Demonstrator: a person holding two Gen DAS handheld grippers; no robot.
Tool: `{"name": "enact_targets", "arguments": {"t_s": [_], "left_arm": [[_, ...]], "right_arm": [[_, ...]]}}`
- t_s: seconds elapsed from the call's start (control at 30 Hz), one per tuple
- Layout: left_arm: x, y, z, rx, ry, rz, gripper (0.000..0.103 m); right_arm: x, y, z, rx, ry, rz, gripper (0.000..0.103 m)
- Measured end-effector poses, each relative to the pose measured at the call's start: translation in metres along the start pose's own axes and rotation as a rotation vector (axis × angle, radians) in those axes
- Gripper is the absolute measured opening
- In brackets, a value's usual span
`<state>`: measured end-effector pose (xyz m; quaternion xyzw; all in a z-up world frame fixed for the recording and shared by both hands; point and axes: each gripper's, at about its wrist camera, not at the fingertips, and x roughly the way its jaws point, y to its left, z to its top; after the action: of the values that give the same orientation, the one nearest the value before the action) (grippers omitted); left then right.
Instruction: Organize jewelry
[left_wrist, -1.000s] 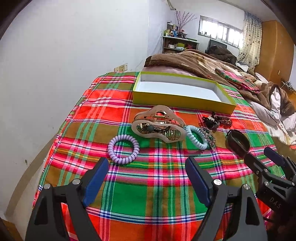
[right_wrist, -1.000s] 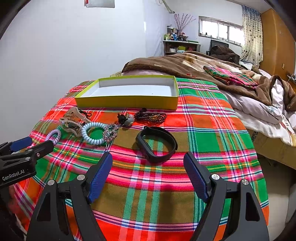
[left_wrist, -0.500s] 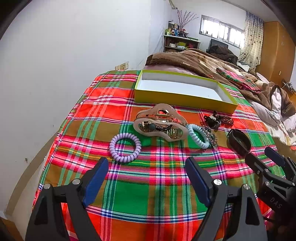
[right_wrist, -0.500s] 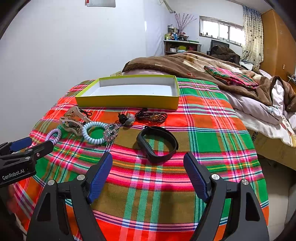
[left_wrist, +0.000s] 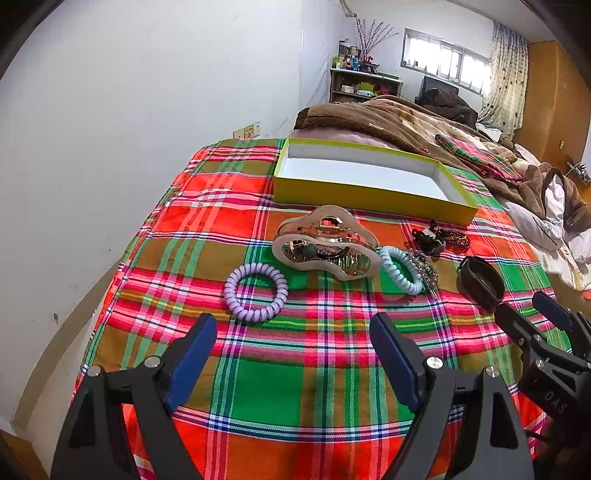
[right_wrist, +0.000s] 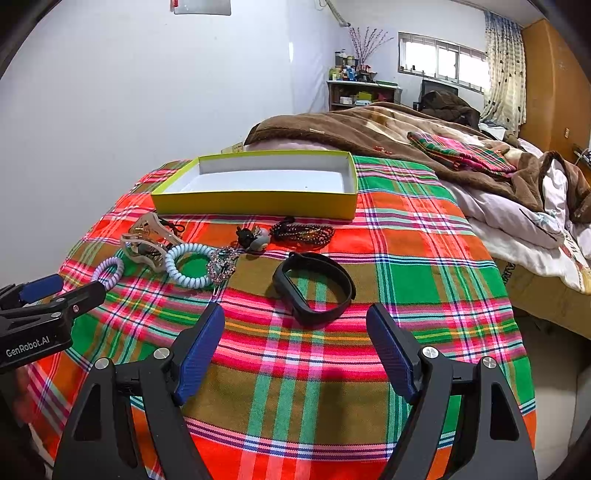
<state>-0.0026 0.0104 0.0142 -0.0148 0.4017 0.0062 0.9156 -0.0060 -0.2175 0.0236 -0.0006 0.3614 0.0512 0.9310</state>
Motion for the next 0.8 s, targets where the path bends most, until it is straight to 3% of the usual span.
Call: {"name": "enact_targets", "arguments": {"t_s": [0.27,0.57,0.8], "left_arm": [[0.001,0.002,0.002,0.006,0.005,-0.005,0.086],[0.006,0.022,0.012,-0.004,0.025,-0.078,0.085],[0.014,0.047,0.021,-0.033,0.069,-0.13,0.084]], "right_arm": [[-0.001,-0.001,0.003,-0.01,-0.005,0.015,0.079],[0.0,-0.015,0.012,-0.02,-0.017,0.037,0.079],[0.016,-0.017,0.023,-0.091,0.011,0.14,0.075]]}}
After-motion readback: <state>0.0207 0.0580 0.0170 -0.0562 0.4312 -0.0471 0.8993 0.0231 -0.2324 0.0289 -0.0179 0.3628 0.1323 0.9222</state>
